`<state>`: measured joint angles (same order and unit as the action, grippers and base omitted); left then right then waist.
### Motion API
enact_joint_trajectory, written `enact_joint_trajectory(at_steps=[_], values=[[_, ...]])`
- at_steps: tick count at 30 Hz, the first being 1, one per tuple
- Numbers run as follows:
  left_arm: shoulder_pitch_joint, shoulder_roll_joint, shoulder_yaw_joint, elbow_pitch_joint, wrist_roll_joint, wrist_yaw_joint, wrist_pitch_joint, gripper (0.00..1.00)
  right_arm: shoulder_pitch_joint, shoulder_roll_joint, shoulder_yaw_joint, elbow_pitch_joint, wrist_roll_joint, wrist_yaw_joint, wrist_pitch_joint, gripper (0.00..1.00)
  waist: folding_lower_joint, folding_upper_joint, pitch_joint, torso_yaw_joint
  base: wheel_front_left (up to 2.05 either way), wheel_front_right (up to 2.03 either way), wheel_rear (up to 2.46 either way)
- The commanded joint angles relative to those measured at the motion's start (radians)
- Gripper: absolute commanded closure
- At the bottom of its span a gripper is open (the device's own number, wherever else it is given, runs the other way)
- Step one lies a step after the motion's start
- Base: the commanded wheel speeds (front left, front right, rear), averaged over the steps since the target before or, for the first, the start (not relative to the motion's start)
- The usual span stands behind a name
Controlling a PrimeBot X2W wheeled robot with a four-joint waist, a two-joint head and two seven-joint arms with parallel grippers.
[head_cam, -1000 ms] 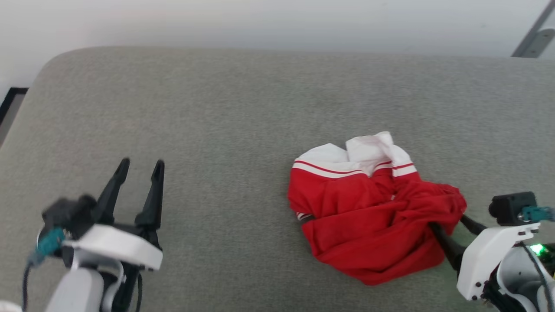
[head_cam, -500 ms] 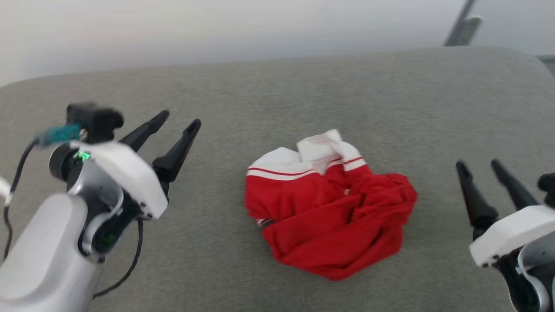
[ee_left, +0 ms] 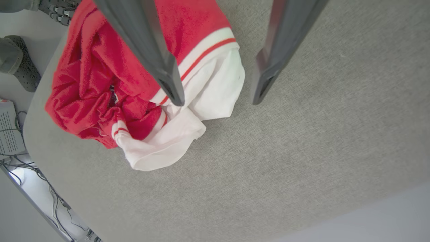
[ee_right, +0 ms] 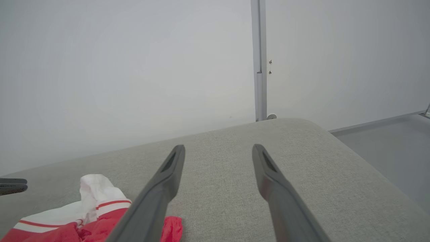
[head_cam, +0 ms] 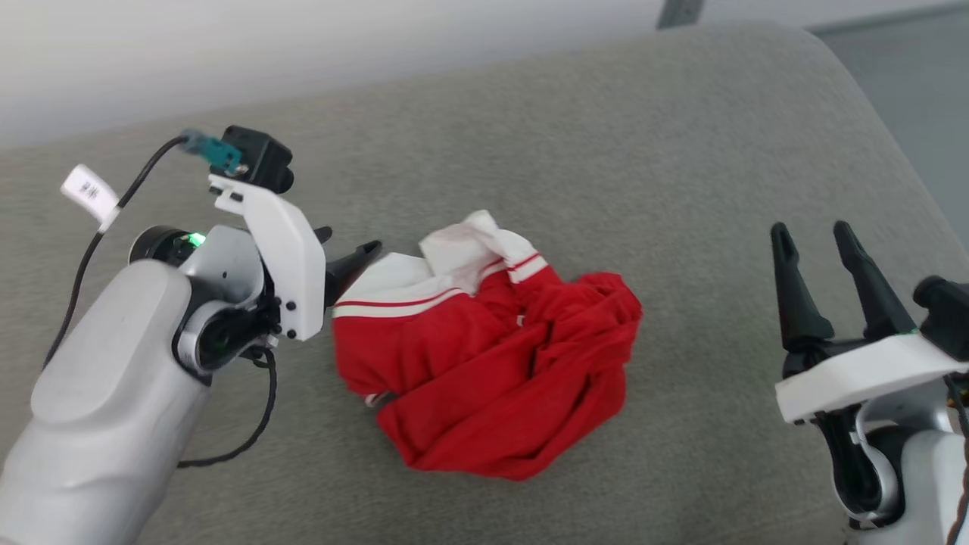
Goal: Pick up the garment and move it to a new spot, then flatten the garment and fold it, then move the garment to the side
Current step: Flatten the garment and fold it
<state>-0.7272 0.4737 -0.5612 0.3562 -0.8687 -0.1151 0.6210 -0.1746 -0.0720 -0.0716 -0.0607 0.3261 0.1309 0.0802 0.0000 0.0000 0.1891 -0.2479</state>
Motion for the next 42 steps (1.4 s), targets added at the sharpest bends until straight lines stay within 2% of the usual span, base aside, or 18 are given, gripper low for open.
enact_joint_trajectory(at_steps=[1,8,14,18,19,23,33,38,42], values=[[-0.033,-0.006,-0.014,0.025,0.011,0.01,0.03,0.0,-0.02,0.005,0.007,0.011,-0.001,0.0,-0.018,0.0,0.0,0.0,0.034,-0.038,0.0,0.0,0.0],[-0.089,-0.023,-0.061,0.164,0.024,0.077,0.182,0.0,-0.06,0.014,0.035,0.071,0.023,0.0,-0.068,0.0,0.0,0.0,0.087,-0.088,0.0,0.0,0.0],[-0.087,-0.033,-0.09,0.243,0.022,0.136,0.284,0.0,-0.088,0.017,0.048,0.109,0.024,0.0,-0.097,0.0,0.0,0.0,0.12,-0.1,0.0,0.0,0.0],[-0.074,-0.03,-0.109,0.282,0.034,0.136,0.299,0.0,-0.106,0.018,0.053,0.129,0.029,0.0,-0.11,0.0,0.0,0.0,0.134,-0.098,0.0,0.0,0.0],[-0.071,-0.035,-0.109,0.288,0.024,0.127,0.303,1.0,-0.11,0.018,0.055,0.134,0.03,0.0,-0.111,0.0,0.0,0.0,0.136,-0.096,0.0,0.0,0.0],[-0.089,-0.036,-0.104,0.287,0.025,0.113,0.28,1.0,-0.119,0.017,0.051,0.147,0.024,0.0,-0.118,0.0,0.0,0.0,0.135,-0.075,0.0,0.0,0.0],[-0.099,0.014,-0.004,0.169,-0.016,0.126,0.155,1.0,-0.094,-0.008,-0.003,0.137,0.006,0.0,-0.102,0.0,0.0,0.0,0.088,0.028,0.0,0.0,0.0],[-0.048,0.08,0.051,0.063,-0.035,0.154,0.104,1.0,-0.074,-0.008,-0.033,0.108,-0.013,0.0,-0.081,0.0,0.0,0.0,0.063,0.092,0.0,0.0,0.0],[0.013,0.136,0.096,-0.02,-0.029,0.204,0.07,1.0,-0.063,-0.013,-0.048,0.091,-0.018,0.0,-0.063,0.0,0.0,0.0,0.052,0.13,0.0,0.0,0.0]])
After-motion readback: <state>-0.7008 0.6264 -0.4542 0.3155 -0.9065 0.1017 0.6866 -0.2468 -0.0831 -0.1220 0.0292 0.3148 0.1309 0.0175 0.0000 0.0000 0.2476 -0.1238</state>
